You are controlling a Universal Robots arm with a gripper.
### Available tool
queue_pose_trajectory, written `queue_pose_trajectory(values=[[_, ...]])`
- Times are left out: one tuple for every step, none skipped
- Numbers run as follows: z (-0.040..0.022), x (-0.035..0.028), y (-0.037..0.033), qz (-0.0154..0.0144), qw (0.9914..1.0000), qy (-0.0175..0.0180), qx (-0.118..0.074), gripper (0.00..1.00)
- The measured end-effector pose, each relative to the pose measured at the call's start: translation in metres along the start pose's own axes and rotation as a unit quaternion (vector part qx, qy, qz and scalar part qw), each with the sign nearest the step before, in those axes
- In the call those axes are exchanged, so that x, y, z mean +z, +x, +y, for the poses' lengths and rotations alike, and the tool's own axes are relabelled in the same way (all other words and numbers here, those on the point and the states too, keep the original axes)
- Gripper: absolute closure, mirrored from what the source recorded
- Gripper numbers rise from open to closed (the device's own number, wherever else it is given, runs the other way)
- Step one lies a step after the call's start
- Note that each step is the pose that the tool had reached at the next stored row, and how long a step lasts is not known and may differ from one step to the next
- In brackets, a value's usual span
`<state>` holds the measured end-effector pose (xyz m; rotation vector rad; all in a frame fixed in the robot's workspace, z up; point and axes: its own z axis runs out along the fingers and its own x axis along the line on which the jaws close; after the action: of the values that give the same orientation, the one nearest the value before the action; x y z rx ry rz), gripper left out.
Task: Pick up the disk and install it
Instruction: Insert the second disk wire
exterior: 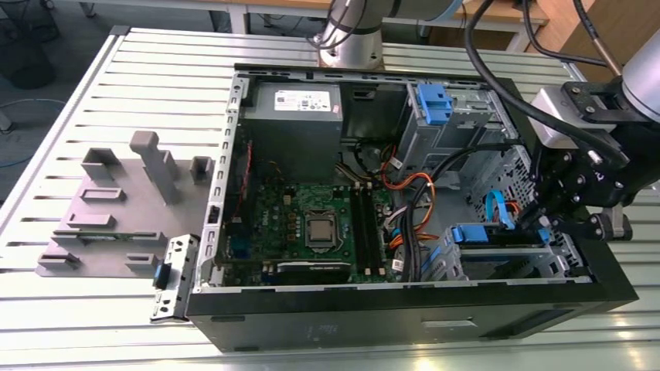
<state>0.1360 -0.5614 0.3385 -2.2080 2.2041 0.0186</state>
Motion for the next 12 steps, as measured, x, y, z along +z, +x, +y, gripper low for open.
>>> queue_pose_trajectory(values=[[0.0008,0.0000,0.0001,0.0000,1.00000,0.0001,0.000,0.84],[0.0014,0.0001,0.0001,0.0000,1.00000,0.0001,0.000,0.84],[0.0020,0.0002,0.0000,0.0000,1.00000,0.0001,0.000,0.84],[0.0023,0.0002,0.0000,0.0001,1.00000,0.0001,0.000,0.84],[0.0025,0.0003,0.0000,0.0001,1.00000,0.0001,0.000,0.84],[0.0027,0.0005,0.0000,0.0001,1.00000,0.0001,0.000,0.84],[0.0029,0.0006,0.0000,0.0000,1.00000,0.0001,0.000,0.84],[0.0030,0.0008,0.0000,0.0001,1.00000,0.0001,0.000,0.84],[0.0031,0.0011,0.0000,0.0001,1.00000,0.0001,0.000,0.84],[0.0033,0.0012,0.0000,0.0001,1.00000,0.0001,0.000,0.84],[0.0035,0.0013,0.0000,0.0001,1.00000,0.0001,0.000,0.84],[0.0036,0.0014,0.0001,0.0001,1.00000,0.0001,0.000,0.84]])
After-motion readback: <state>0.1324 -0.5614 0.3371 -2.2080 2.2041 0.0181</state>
